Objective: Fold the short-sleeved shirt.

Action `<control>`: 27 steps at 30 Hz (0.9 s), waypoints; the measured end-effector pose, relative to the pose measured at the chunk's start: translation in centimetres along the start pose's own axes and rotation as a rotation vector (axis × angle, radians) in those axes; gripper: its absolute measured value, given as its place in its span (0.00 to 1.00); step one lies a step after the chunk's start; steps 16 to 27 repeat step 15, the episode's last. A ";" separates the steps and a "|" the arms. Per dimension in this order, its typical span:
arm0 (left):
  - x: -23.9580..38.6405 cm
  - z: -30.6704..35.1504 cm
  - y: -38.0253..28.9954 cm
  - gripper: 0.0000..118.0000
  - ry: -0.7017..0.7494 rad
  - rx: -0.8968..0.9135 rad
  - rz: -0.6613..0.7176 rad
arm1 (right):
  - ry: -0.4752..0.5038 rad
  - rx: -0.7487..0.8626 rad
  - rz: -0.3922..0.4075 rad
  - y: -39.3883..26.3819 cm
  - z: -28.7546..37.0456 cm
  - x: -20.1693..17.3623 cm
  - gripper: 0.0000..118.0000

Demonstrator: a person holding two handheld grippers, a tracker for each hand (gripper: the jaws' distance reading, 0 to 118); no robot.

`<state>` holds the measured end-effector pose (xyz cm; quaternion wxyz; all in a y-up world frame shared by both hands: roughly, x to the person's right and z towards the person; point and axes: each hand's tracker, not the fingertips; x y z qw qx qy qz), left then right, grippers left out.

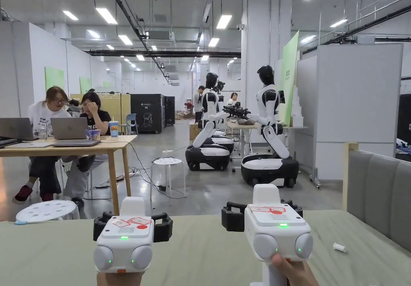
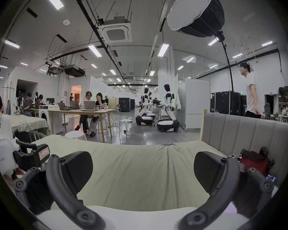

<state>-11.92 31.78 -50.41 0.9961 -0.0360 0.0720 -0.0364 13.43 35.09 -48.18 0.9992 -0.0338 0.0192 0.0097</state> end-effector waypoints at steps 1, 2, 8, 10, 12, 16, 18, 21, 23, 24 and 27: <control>0.0 0.0 0.0 1.00 0.000 0.001 -0.001 | 0.001 -0.002 -0.006 -0.1 0.0 0.0 1.00; 0.1 0.1 0.0 1.00 -0.002 0.003 -0.005 | 0.007 -0.016 -0.009 -0.2 -0.1 0.0 1.00; 0.1 0.1 -0.1 1.00 -0.001 0.000 -0.010 | -0.014 -0.041 -0.011 -0.7 -0.5 -0.1 1.00; 0.0 0.0 -0.2 1.00 -0.001 -0.002 -0.012 | -0.009 -0.040 0.000 -0.7 -0.5 -0.1 1.00; 0.0 0.0 -0.3 1.00 0.003 -0.001 -0.016 | -0.017 -0.047 0.010 -0.6 -0.6 -0.2 1.00; 0.1 0.0 -0.4 1.00 0.002 -0.006 -0.013 | -0.049 -0.061 -0.019 -0.6 -0.9 -0.1 1.00; 0.1 0.0 -0.4 1.00 0.002 -0.006 -0.013 | -0.049 -0.061 -0.019 -0.6 -0.9 -0.1 1.00; 0.1 0.0 -0.4 1.00 0.002 -0.006 -0.013 | -0.049 -0.061 -0.019 -0.6 -0.9 -0.1 1.00; 0.1 0.0 -0.4 1.00 0.002 -0.006 -0.013 | -0.049 -0.061 -0.019 -0.6 -0.9 -0.1 1.00; 0.1 0.0 -0.4 1.00 0.002 -0.006 -0.013 | -0.049 -0.061 -0.019 -0.6 -0.9 -0.1 1.00; 0.1 0.0 -0.4 1.00 0.002 -0.006 -0.013 | -0.049 -0.061 -0.019 -0.6 -0.9 -0.1 1.00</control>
